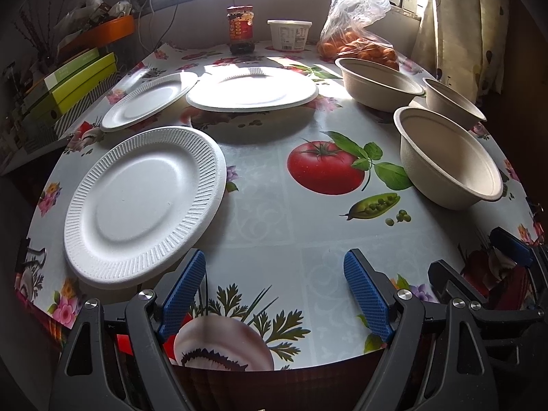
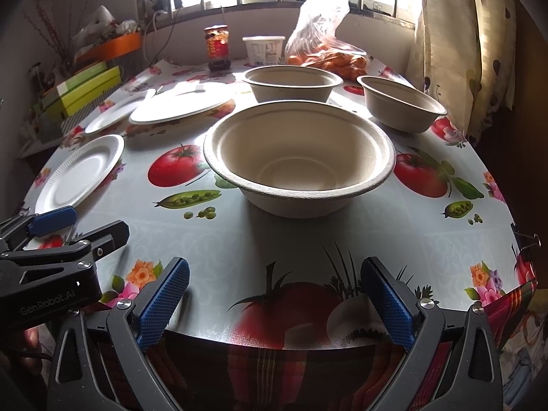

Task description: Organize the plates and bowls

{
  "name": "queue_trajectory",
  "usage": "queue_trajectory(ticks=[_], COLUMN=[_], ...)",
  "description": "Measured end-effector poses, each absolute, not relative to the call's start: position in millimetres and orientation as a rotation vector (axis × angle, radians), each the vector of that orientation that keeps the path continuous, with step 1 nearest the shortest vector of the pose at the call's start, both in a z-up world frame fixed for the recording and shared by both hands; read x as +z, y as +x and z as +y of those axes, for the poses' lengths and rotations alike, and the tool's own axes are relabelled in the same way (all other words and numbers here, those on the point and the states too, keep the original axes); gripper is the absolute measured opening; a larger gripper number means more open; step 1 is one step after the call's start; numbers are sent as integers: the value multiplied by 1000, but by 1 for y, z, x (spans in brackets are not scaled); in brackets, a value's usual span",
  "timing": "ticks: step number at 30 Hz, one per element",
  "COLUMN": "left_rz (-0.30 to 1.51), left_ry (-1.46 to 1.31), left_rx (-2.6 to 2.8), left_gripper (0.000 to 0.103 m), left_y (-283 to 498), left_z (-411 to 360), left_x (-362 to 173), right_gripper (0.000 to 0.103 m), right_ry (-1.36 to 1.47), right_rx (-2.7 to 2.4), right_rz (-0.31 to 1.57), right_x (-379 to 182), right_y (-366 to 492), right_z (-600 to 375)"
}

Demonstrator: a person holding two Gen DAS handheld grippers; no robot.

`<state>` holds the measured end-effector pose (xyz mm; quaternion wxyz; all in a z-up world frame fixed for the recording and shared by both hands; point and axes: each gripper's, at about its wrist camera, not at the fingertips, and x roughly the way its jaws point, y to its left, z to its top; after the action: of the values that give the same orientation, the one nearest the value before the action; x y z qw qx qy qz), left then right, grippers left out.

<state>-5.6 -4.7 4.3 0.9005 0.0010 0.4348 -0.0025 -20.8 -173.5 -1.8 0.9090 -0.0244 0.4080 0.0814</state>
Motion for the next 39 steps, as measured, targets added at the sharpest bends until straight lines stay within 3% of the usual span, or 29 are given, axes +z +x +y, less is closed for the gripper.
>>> queue_trajectory(ticks=[39], left_rz=[882], left_ry=[10], left_rx=[0], left_gripper=[84], left_y=[-8], left_z=[-6], left_x=[13], right_gripper=[101], right_ry=[-44], right_rx=[168], right_rz=[840], right_x=[0], right_y=[-22], right_z=[-175])
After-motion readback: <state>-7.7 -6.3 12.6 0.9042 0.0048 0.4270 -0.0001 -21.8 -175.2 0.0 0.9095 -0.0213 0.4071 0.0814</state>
